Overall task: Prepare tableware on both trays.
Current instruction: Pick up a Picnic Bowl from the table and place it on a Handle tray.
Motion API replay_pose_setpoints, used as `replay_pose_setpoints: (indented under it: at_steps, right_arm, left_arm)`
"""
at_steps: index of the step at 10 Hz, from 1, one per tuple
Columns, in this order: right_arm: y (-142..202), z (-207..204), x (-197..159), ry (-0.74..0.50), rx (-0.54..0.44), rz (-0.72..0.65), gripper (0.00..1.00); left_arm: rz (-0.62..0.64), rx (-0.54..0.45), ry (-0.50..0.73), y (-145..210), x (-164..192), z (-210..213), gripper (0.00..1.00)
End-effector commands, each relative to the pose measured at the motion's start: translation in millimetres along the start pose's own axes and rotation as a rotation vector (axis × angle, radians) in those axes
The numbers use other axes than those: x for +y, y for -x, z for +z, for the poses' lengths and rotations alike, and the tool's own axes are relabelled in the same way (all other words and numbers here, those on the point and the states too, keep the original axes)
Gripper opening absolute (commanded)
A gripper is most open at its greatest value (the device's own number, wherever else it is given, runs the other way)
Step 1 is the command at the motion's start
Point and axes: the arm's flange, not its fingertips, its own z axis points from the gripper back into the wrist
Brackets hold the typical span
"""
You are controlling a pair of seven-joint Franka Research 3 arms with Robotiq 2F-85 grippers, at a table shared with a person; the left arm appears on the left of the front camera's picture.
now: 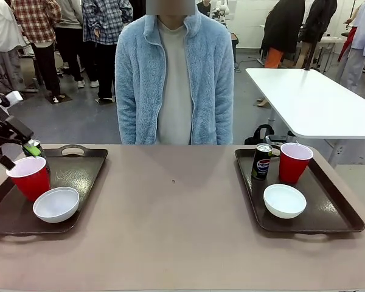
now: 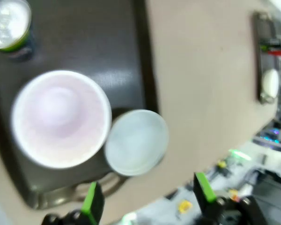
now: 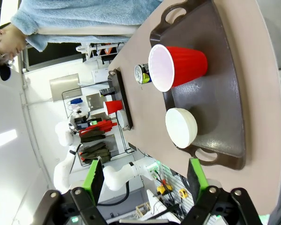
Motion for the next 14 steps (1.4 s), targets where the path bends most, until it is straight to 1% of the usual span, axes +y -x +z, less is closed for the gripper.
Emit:
replay_pose_setpoints:
  at_steps: [1,2,3,4,5,7,9,10,12,14]
  right_arm:
    - [-1.5,1.1,1.3,-0.006,0.005,-0.004,0.93]
    - [-1.5,1.1,1.3,-0.006,0.005,-0.004,0.93]
    - [-1.5,1.1,1.3,-0.006,0.005,-0.004,0.93]
    - [-1.5,1.1,1.3,-0.006,0.005,-0.004,0.93]
    - [-1.5,1.1,1.3,-0.006,0.005,-0.004,0.93]
    - [-1.5,1.1,1.3,-0.006,0.005,-0.004,0.93]
    - [-1.5,1.1,1.3,-0.006,0.005,-0.004,0.93]
    - [-1.5,1.1,1.3,-0.006,0.005,-0.004,0.93]
    - [-1.5,1.1,1.3,-0.006,0.005,-0.004,0.93]
    - [-1.5,1.1,1.3,-0.006,0.005,-0.004,0.93]
  left_arm:
    - [-0.04,0.087,0.238,-7.7,28.9,18.6,1.0]
    - [-0.067,0.09,0.286,-6.7,40.9,28.5,1.0]
    - [-0.066,0.096,0.316,-0.9,52.6,35.8,1.0]
    - [-0.063,0.065,0.342,6.9,64.9,44.5,1.0]
    - [-0.028,0.004,0.38,15.0,80.9,54.0,1.0]
    - [0.054,-0.059,0.433,16.1,106.8,58.9,1.0]
    - [0.102,-0.137,0.475,12.5,114.6,70.1,1.0]
    - [0.119,-0.158,0.485,16.3,117.3,69.4,1.0]
    - [0.133,-0.151,0.475,16.1,119.9,78.8,1.0]
    - [0.148,-0.114,0.418,20.3,119.7,82.6,1.0]
